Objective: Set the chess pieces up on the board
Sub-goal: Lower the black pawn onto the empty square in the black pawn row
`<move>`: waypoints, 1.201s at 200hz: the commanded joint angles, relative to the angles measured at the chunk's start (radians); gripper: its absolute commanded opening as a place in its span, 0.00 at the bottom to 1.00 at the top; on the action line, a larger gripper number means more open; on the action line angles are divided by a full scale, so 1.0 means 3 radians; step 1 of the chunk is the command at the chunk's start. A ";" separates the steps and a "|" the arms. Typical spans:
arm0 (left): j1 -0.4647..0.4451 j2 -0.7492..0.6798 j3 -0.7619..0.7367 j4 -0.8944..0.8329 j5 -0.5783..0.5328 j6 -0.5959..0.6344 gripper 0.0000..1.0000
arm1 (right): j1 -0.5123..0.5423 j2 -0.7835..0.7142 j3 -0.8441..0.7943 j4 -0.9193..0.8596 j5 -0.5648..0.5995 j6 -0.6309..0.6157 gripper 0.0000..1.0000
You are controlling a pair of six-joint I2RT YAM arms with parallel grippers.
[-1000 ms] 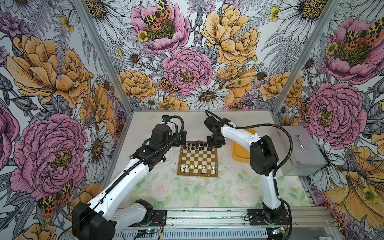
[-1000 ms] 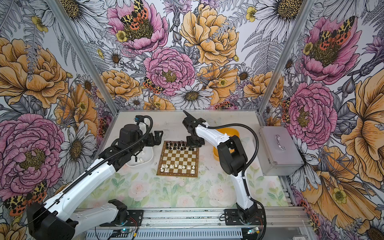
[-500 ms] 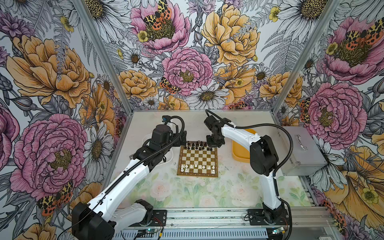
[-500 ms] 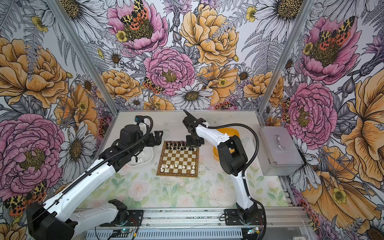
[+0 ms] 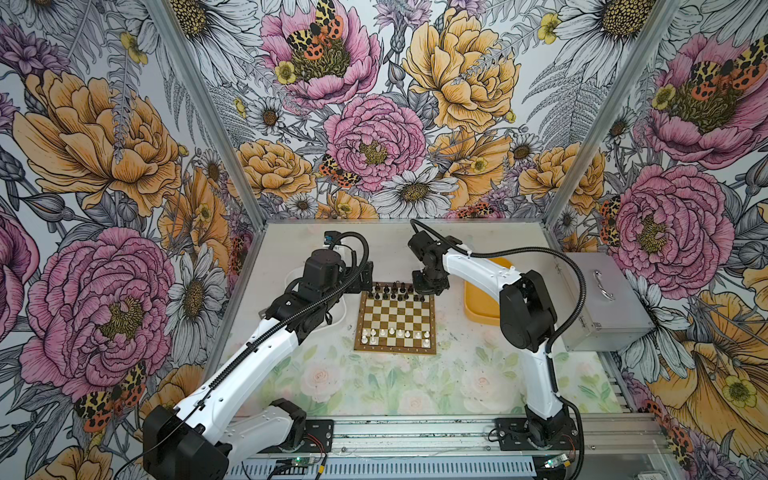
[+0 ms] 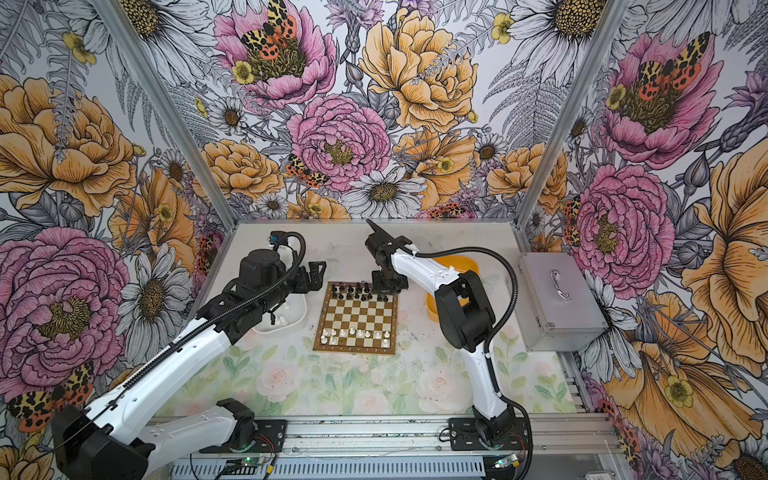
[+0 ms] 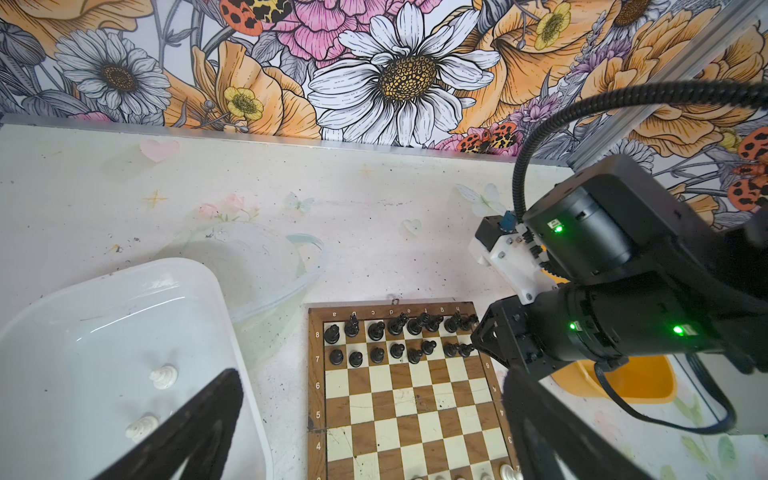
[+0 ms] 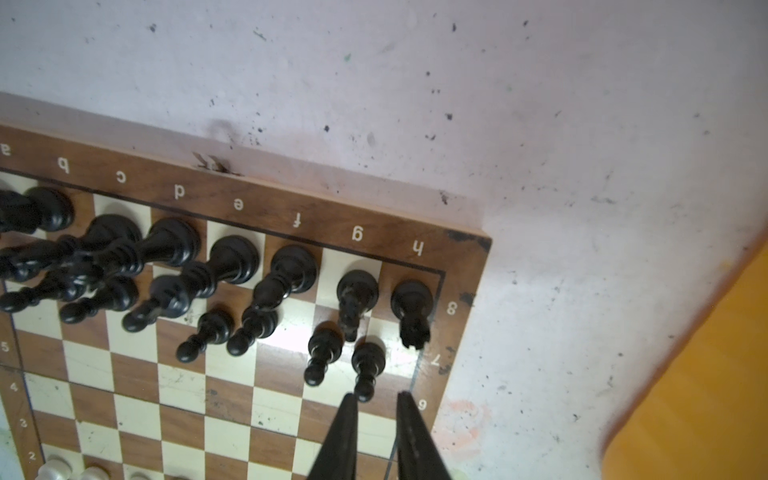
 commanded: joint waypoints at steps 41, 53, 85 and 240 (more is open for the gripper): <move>-0.0015 -0.0086 0.0069 -0.0050 -0.0066 -0.0003 0.99 | 0.0055 0.0055 -0.0012 0.0069 -0.0024 0.0053 0.19; -0.0016 -0.0091 0.0061 -0.0055 -0.0071 0.0000 0.99 | 0.0063 0.0056 -0.0016 0.0074 -0.0015 0.0056 0.19; -0.0007 -0.0109 0.0051 -0.0059 -0.0063 0.0004 0.99 | 0.0079 0.0049 -0.0049 0.0081 -0.0010 0.0089 0.19; 0.0021 -0.0204 -0.0015 -0.0082 -0.0043 0.0006 0.99 | 0.0099 0.0082 -0.0079 0.0115 0.0019 0.0126 0.17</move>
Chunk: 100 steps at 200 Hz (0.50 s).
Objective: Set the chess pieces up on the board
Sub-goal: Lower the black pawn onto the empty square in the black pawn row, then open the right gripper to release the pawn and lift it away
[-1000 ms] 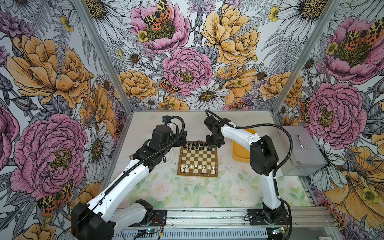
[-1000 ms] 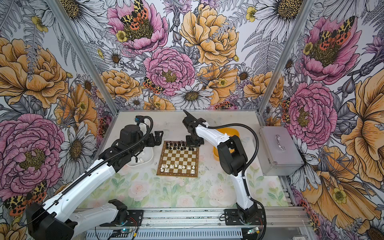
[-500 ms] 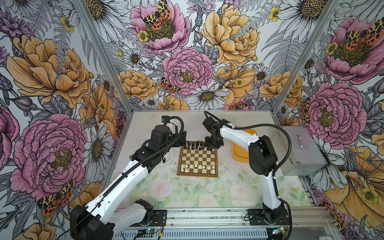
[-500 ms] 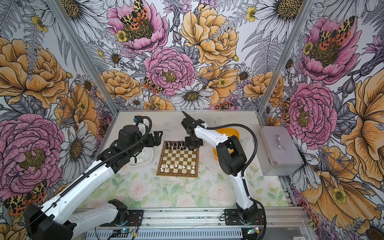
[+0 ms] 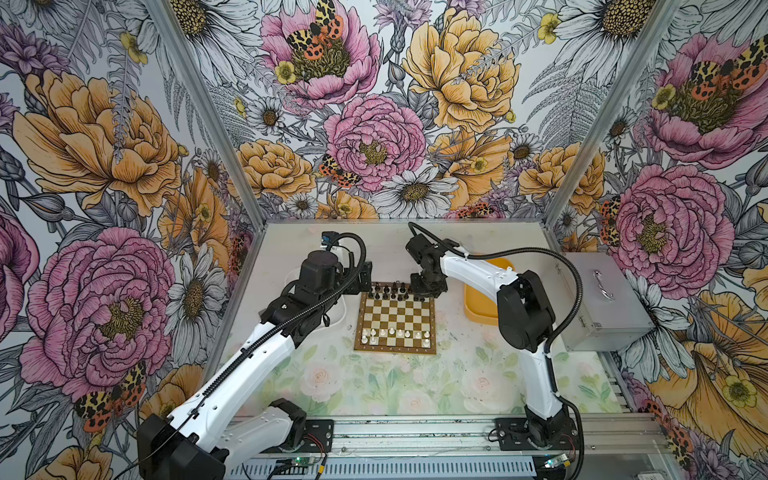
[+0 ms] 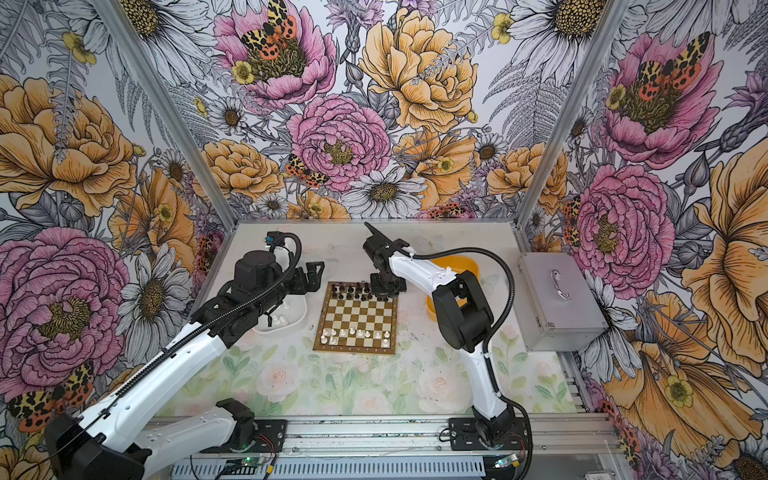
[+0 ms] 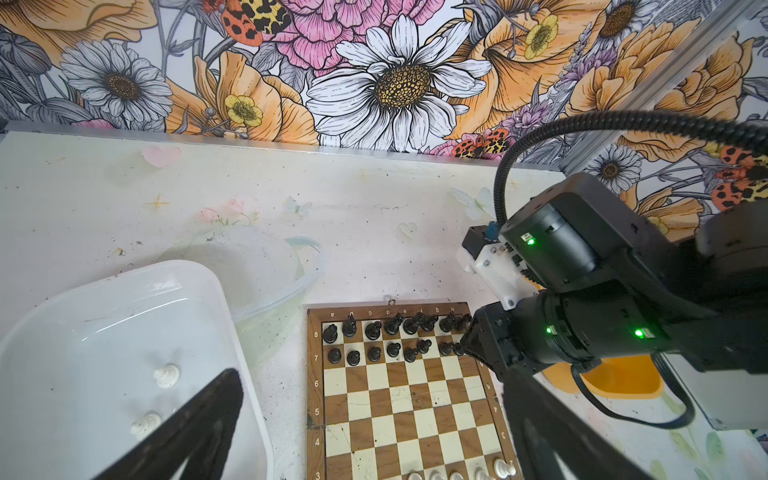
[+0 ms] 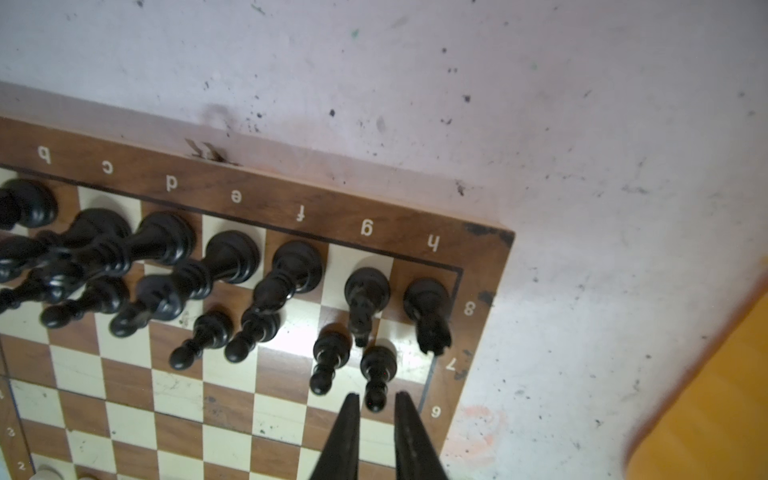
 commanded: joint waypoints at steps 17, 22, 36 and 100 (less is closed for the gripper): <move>0.0018 -0.0085 -0.0014 -0.0021 -0.0046 0.0003 0.99 | 0.0034 0.0060 -0.0008 0.0045 0.0019 0.0063 0.17; 0.0019 -0.0088 -0.0014 -0.0023 -0.0047 0.0003 0.99 | 0.0034 0.0060 -0.0008 0.0049 0.0024 0.0066 0.16; 0.0020 -0.0091 -0.0019 -0.0022 -0.0049 0.0003 0.99 | 0.0034 0.0066 -0.0008 0.0050 0.0027 0.0065 0.16; 0.0022 -0.0108 -0.0019 -0.0021 -0.0045 0.0004 0.99 | 0.0034 0.0081 -0.0010 0.0045 0.0057 0.0069 0.15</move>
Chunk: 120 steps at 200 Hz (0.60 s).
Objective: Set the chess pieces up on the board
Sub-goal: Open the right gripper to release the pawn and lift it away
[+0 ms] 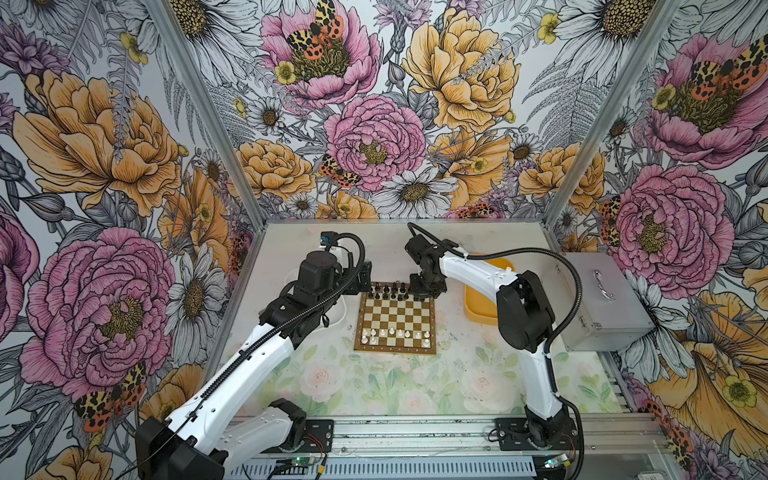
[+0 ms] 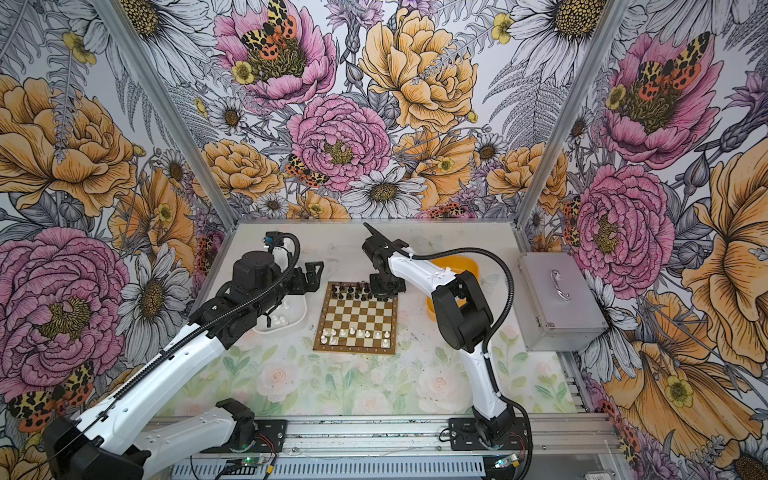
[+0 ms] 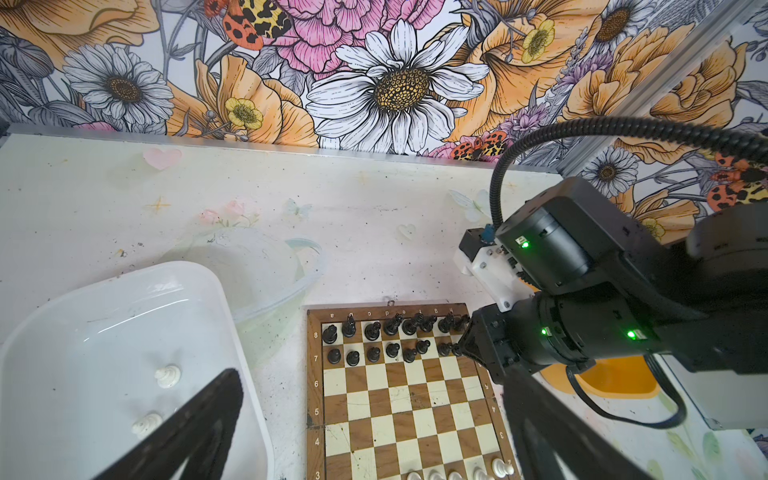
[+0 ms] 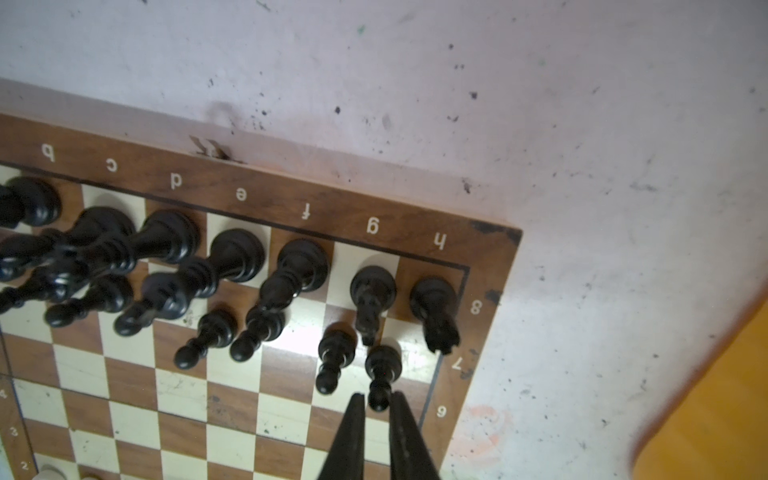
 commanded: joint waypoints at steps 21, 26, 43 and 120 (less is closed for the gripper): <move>0.0025 -0.0078 -0.0019 -0.0020 -0.0037 0.0011 0.99 | 0.0023 0.0077 -0.0026 0.0047 0.0061 0.0047 0.15; 0.0025 -0.0075 -0.0017 -0.0020 -0.0038 0.0012 0.99 | 0.0023 0.0077 -0.0028 0.0048 0.0059 0.0047 0.15; 0.0025 -0.0070 -0.0010 -0.0022 -0.0033 0.0004 0.99 | 0.0023 0.0080 -0.0028 0.0050 0.0077 0.0043 0.15; 0.0030 -0.0070 0.0021 -0.0031 -0.0045 0.0022 0.99 | 0.0007 0.0090 -0.0009 0.0043 0.0095 0.0023 0.13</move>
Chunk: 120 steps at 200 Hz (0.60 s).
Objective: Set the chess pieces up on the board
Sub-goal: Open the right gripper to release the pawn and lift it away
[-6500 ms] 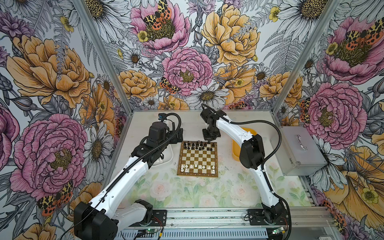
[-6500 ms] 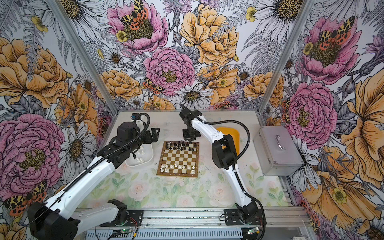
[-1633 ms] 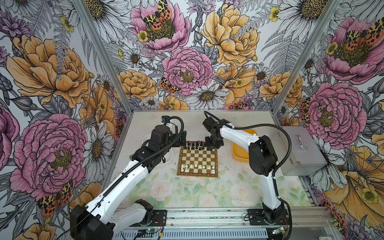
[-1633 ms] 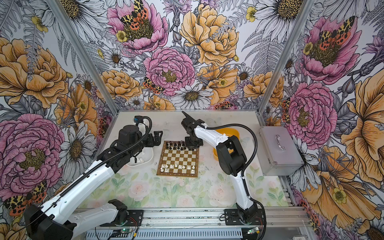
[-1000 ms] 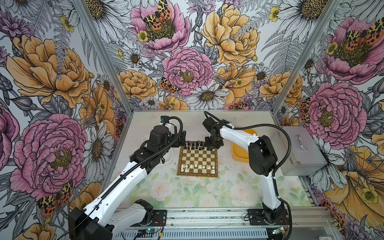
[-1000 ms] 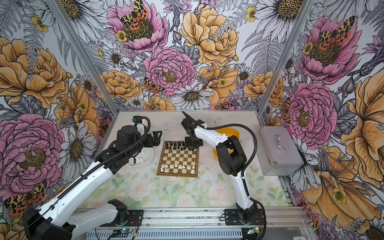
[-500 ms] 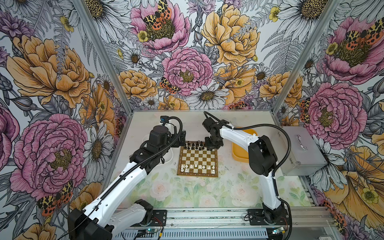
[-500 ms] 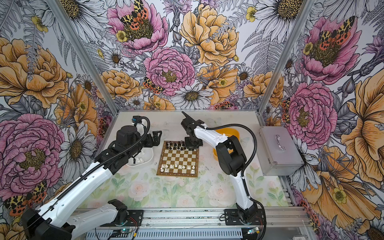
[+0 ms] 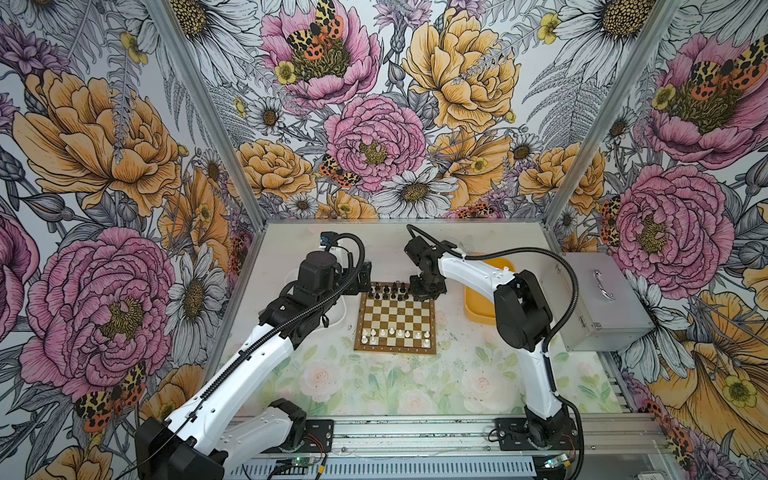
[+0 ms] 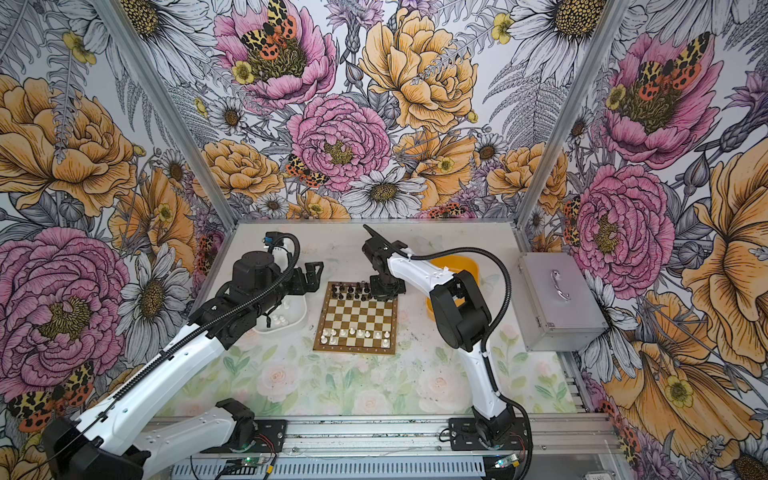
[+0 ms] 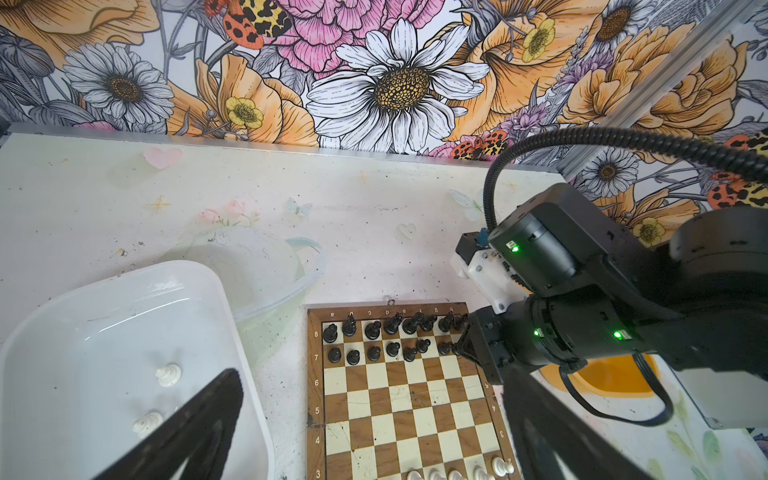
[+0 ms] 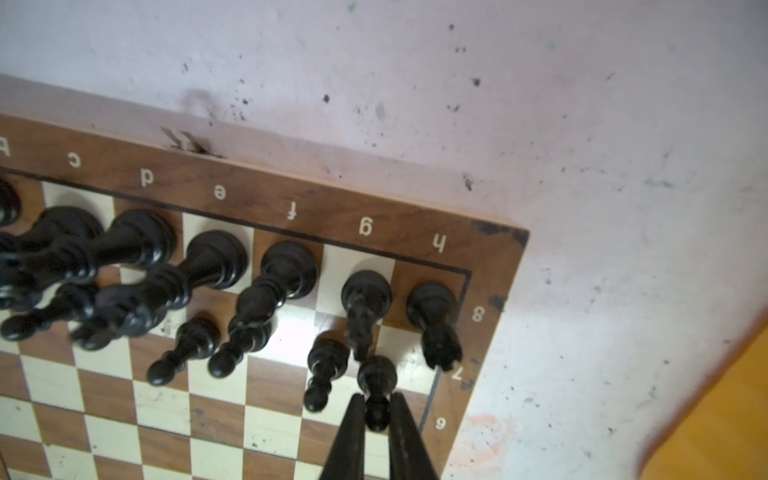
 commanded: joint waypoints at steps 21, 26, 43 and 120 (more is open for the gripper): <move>0.0030 -0.0035 0.0041 -0.0019 -0.0036 0.0023 0.99 | -0.0002 0.0026 -0.0007 0.0042 0.0085 0.0023 0.11; 0.0033 -0.0032 0.0047 -0.0020 -0.0036 0.0023 0.99 | -0.0002 0.0024 -0.0003 0.0042 0.0085 0.0023 0.11; 0.0028 -0.0019 0.0063 -0.0012 -0.0034 0.0030 0.99 | -0.0002 0.0006 -0.0021 0.0043 0.0095 0.0023 0.11; 0.0023 -0.0005 0.0079 -0.0015 -0.0015 0.0023 0.99 | -0.0037 -0.0033 -0.0080 0.0042 0.0158 0.0022 0.11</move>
